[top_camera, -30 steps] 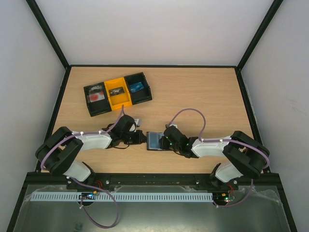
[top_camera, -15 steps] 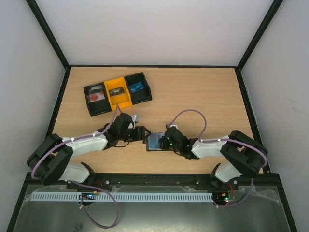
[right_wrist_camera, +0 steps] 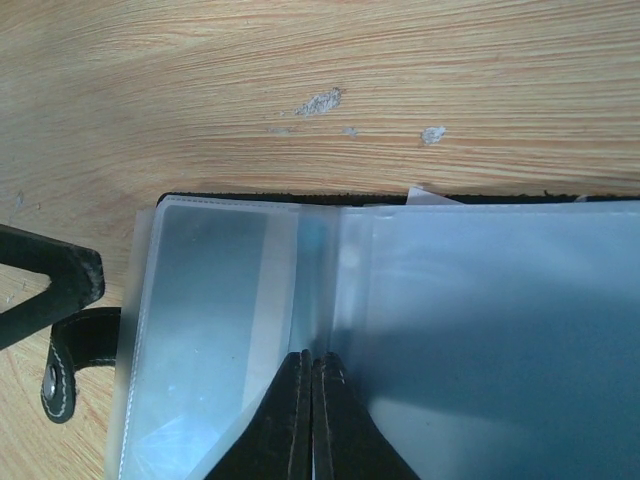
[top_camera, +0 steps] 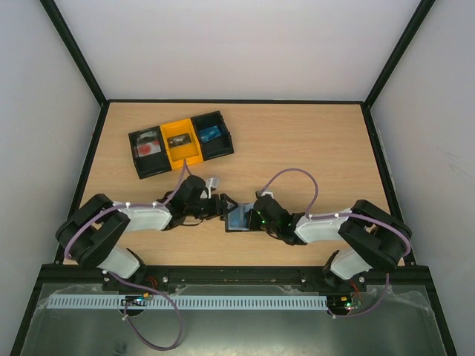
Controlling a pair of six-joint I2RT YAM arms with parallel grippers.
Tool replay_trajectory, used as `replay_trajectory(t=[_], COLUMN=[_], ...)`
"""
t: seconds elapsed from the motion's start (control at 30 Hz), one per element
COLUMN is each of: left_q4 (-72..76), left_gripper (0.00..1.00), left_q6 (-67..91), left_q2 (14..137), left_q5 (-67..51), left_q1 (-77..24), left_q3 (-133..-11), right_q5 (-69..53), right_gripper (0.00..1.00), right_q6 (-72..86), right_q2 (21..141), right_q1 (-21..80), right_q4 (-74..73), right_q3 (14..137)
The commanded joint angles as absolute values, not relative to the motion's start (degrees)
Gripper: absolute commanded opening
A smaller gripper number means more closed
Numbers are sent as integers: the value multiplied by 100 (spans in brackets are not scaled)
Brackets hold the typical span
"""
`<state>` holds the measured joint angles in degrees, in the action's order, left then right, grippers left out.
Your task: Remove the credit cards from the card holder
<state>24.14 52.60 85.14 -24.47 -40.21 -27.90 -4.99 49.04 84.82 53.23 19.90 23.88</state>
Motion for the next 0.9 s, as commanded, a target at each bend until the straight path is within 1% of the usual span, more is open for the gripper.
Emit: replay_trajectory(t=[0.0, 0.23, 0.87], left_q4=[2738, 3039, 3368], left_gripper=[69, 69, 69], left_q6=[5300, 5350, 5442], left_q2=[8755, 8980, 9045], left_q5=[-2485, -2599, -2766], left_q1=[-4034, -4034, -4034], left_q3=[-2865, -2822, -2769], right_q5=[-378, -383, -394], right_gripper=[2, 2, 2], right_q6=[4922, 4922, 4940], right_q2=[8618, 8614, 8640], right_q1=[5342, 5346, 5344], right_q4=[1682, 1707, 1714], right_q3=[2227, 2206, 2211])
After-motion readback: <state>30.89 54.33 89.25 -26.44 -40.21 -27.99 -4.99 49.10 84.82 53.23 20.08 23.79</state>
